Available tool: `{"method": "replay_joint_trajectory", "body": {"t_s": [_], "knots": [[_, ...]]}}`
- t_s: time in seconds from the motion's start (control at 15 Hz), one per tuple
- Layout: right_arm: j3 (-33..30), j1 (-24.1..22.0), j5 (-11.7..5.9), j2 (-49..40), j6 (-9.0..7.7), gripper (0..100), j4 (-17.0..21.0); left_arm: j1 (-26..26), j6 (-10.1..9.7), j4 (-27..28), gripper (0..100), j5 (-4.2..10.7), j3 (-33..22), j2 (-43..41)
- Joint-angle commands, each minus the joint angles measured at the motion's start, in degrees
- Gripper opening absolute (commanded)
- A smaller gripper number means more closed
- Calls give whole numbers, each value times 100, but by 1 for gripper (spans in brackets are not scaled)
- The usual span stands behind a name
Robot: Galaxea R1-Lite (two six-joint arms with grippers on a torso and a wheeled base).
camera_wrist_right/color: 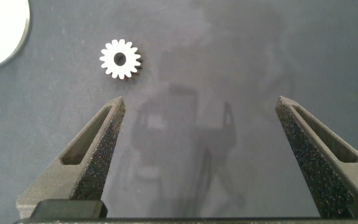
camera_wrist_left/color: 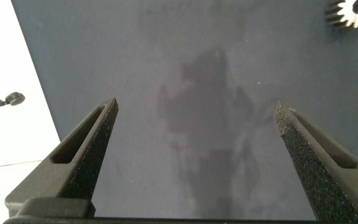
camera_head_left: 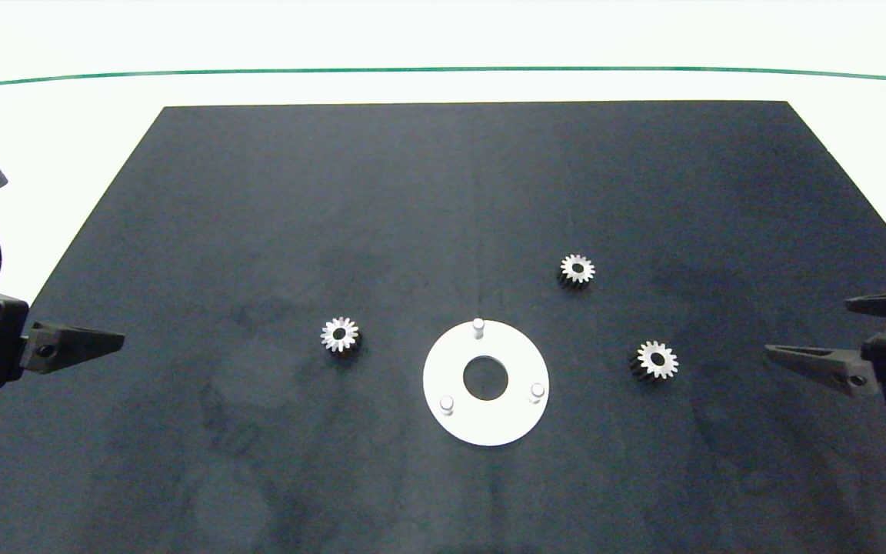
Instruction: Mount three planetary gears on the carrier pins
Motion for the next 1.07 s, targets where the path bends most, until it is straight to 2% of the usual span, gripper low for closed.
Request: {"method": "replay_joint_trajectory", "body": {"t_s": [0.07,0.53,0.8,1.07], "knots": [[-216,231,22,638,-168,100,-5,-48,-4,19,100,6,4,-98],[-409,837,31,1016,-168,100,-14,-40,5,19,100,6,-14,-98],[-656,908,49,1429,-168,100,-14,-40,5,19,100,6,-5,-98],[-867,1242,58,1860,-159,100,-32,-40,5,19,100,6,-14,-98]]}}
